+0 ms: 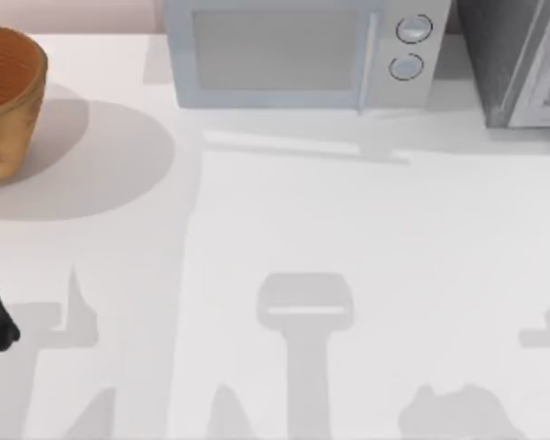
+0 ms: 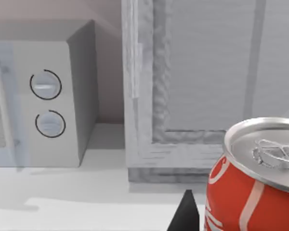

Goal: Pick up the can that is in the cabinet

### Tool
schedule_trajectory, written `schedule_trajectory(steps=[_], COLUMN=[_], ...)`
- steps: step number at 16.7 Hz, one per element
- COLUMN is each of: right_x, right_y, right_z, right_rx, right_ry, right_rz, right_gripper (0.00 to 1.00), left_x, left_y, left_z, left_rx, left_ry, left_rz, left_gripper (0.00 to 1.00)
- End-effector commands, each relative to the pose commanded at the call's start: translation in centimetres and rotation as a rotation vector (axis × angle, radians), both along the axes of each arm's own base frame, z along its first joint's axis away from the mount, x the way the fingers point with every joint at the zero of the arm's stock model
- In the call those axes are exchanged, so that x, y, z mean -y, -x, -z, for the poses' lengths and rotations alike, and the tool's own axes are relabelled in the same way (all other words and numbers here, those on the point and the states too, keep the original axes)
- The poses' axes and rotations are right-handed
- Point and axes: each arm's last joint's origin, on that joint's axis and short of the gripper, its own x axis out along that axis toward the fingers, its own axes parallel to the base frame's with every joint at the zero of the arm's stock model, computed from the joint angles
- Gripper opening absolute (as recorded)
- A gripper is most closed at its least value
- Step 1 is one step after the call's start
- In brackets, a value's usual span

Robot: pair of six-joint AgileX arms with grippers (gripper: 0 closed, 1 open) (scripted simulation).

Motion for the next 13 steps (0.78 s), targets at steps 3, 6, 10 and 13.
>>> schedule_trajectory(steps=[3, 6, 10, 13], right_x=[0.1, 0.4, 1.6, 3.7], right_y=[-0.5, -2.0, -6.1, -10.5], right_z=[-2.0, -4.6, -7.6, -8.4], right_rx=[0.035, 0.066, 0.085, 0.082], right_ry=[-0.001, 0.004, 0.015, 0.024], right_rz=[-0.043, -0.121, -0.254, -0.361], right_gripper=[0.0, 0.0, 0.0, 0.0], left_x=[0.0, 0.0, 0.0, 0.0], left_y=[0.0, 0.0, 0.0, 0.0], left_z=[0.0, 0.0, 0.0, 0.0], left_rx=[0.0, 0.0, 0.0, 0.0], left_ry=[0.0, 0.0, 0.0, 0.0], left_rz=[0.0, 0.0, 0.0, 0.0], left_gripper=[1.0, 1.0, 1.0, 1.0])
